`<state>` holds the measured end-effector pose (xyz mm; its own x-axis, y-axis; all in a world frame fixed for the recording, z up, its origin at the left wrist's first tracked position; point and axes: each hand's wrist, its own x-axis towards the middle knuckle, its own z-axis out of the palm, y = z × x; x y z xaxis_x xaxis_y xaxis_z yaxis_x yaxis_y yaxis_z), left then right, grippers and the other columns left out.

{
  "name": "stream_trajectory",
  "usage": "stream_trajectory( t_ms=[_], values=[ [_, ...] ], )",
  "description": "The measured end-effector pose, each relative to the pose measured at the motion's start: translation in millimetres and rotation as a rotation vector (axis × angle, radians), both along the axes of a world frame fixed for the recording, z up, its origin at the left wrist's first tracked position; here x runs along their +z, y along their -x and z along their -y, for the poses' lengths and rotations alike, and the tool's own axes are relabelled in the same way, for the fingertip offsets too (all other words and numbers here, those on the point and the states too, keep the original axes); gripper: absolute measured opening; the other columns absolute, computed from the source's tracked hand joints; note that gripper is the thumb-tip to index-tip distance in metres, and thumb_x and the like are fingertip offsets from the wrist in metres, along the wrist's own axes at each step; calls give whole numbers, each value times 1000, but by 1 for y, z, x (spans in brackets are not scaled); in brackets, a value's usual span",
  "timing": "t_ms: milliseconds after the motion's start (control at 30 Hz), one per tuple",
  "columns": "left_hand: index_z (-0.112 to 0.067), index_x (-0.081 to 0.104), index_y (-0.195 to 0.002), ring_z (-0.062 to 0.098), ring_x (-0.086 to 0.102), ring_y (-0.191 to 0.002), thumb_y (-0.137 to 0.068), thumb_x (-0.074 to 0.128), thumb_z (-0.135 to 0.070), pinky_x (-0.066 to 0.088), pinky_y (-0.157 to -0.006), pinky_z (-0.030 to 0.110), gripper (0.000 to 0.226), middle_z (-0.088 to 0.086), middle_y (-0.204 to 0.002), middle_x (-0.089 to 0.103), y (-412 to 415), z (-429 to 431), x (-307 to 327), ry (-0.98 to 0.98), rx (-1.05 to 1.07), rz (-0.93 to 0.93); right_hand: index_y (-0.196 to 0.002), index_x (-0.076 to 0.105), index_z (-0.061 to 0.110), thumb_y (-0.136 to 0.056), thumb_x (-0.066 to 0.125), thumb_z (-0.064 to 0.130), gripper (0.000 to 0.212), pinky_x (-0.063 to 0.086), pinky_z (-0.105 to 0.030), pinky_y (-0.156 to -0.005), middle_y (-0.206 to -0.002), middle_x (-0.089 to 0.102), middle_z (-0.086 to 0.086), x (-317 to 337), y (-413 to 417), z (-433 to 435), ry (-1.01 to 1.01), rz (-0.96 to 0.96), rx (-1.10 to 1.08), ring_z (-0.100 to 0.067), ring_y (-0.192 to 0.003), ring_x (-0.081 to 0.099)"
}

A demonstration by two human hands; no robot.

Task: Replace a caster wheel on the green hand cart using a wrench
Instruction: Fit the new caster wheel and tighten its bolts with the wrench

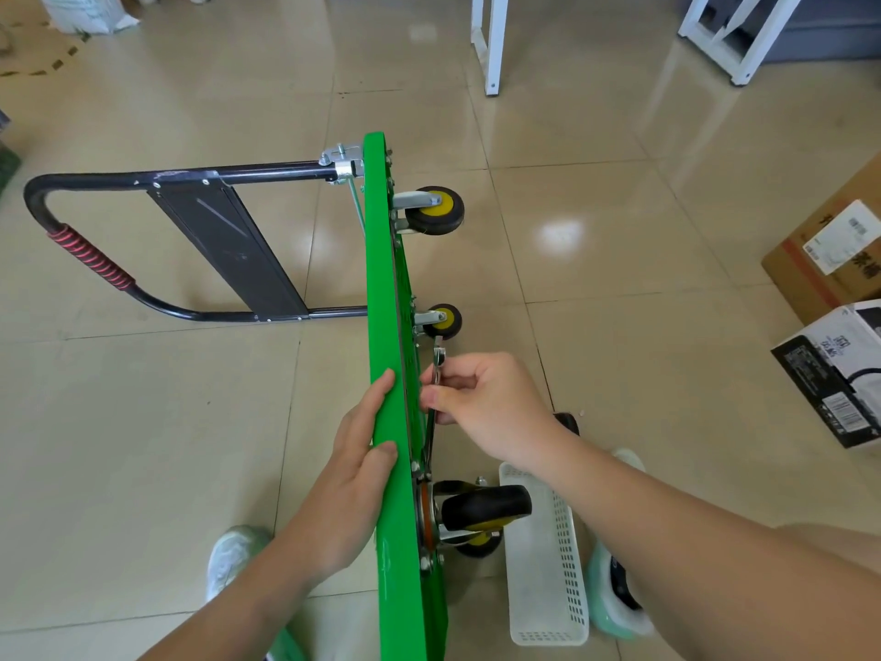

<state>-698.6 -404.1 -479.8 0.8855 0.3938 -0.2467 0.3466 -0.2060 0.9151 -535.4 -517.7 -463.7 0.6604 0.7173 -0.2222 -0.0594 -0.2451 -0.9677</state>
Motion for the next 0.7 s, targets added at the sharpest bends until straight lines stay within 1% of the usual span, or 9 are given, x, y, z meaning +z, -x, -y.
stream_trajectory(
  t_ms=[133,267,367,433,500,567,633,667,700],
  values=[
    [-75,16,-148,-26,24,-139,-94,34,-40,26,-108,9,66,-60,-139,23,0,0,1,-7,-1,5,-95,75,22,-90,74,9,14,64,-41,-80,-90,79,-5,-6,-1,-5,6,-68,-20,-19,-87,77],
    [-75,16,-146,-27,20,-139,-94,33,-39,20,-103,-6,65,-62,-139,20,-1,2,3,-12,-8,2,-94,75,22,-89,76,9,14,63,-42,-82,-92,79,-6,-14,-5,-14,12,-166,-32,-19,-89,77],
    [-71,17,-147,-27,21,-138,-94,34,-37,20,-101,-8,65,-63,-137,21,-2,2,5,-3,-4,-4,-90,75,22,-90,74,9,14,63,-44,-82,-92,79,-7,-23,-8,-20,45,-189,-23,-21,-89,77],
    [-69,18,-147,-26,22,-139,-94,35,-36,22,-104,-5,66,-62,-137,23,-2,1,5,7,-1,0,-87,76,23,-91,72,9,15,63,-41,-81,-89,79,-5,-29,-8,-23,63,-201,-5,-21,-87,77],
    [-73,21,-143,-22,25,-141,-92,38,-38,27,-111,8,64,-60,-138,25,-2,1,5,43,25,-1,-84,76,24,-92,72,9,17,63,-36,-76,-84,79,-3,-34,-11,-26,78,-223,-4,-19,-82,77],
    [-81,26,-133,-18,28,-142,-90,41,-42,32,-113,20,60,-61,-136,27,-3,1,5,79,65,-11,-86,76,20,-92,71,8,14,62,-29,-70,-80,79,-1,-37,-15,-29,91,-259,-2,-17,-77,77],
    [-87,30,-125,-21,32,-137,-84,46,-47,37,-109,22,59,-63,-132,31,-4,2,5,94,88,-2,-90,75,13,-93,70,8,8,61,-26,-67,-82,79,-4,-42,-19,-31,108,-310,5,-18,-76,77],
    [-88,32,-123,-22,34,-134,-80,47,-49,39,-106,21,59,-63,-130,33,-5,1,5,97,96,7,-93,75,10,-94,70,9,5,62,-27,-68,-84,79,-6,-45,-22,-32,128,-325,10,-20,-77,77],
    [-88,33,-121,-23,36,-133,-78,48,-50,40,-105,22,60,-63,-128,34,-6,1,5,98,105,14,-97,74,6,-94,70,10,7,63,-29,-70,-87,79,-9,-49,-25,-34,163,-330,14,-22,-78,77]
  ],
)
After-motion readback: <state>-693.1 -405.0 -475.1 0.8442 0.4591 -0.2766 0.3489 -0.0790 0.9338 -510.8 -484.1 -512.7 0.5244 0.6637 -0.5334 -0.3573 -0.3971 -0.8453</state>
